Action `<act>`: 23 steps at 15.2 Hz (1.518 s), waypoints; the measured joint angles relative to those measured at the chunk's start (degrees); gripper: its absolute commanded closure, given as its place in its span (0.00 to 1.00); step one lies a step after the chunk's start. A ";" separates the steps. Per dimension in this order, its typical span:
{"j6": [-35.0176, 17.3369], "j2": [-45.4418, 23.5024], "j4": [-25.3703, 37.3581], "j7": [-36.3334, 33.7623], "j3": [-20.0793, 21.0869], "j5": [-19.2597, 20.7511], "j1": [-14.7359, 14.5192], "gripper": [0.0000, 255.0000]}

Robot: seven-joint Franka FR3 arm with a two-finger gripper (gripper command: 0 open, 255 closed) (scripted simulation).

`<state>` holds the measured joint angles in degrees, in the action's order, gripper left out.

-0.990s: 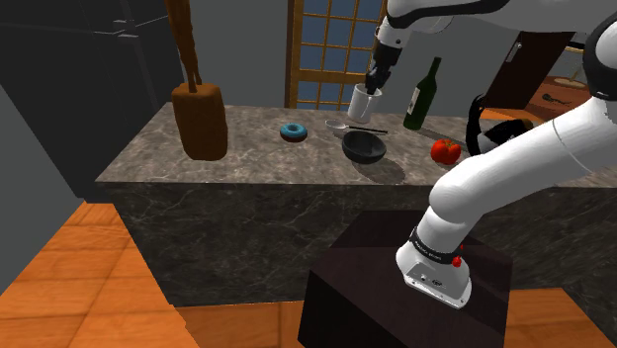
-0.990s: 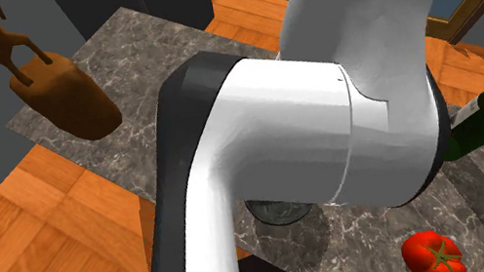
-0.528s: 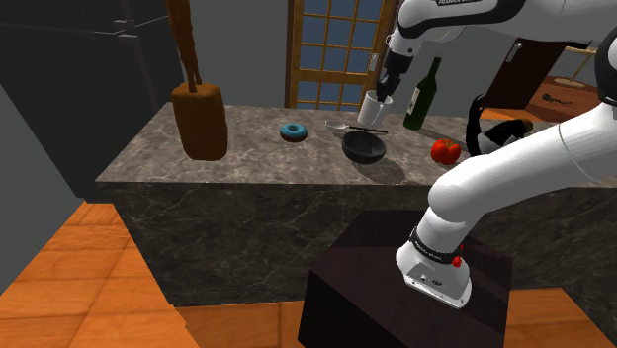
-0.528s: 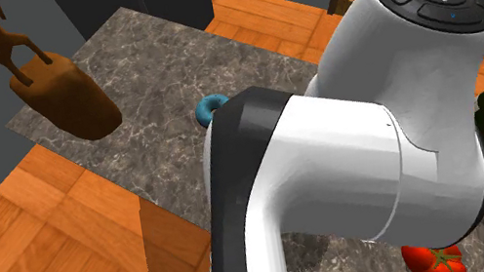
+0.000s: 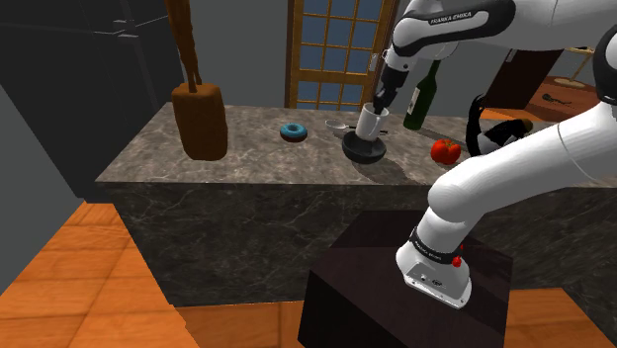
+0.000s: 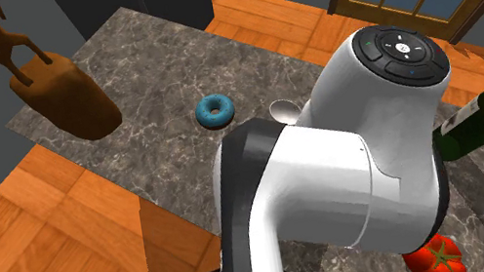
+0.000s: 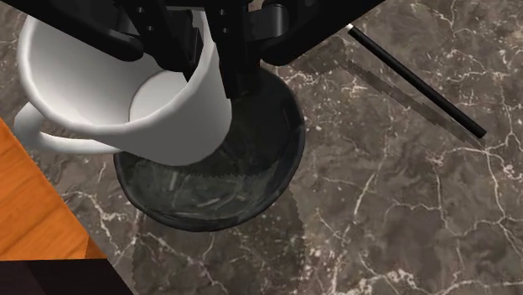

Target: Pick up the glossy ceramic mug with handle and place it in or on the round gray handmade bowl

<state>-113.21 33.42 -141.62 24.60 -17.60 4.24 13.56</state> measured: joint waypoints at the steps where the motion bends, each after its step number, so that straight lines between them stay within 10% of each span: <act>1: -0.74 -0.22 -0.52 0.12 -0.15 0.04 0.02 1.00; 11: -4.62 -1.11 -3.51 0.42 -0.67 0.17 0.05 1.00; 12: -4.63 -1.11 -3.51 0.42 -0.67 0.17 0.05 0.00; 23: 2.00 0.33 1.82 0.22 -0.04 0.03 0.10 0.00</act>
<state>-111.20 33.75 -139.80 24.82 -17.63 4.27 13.66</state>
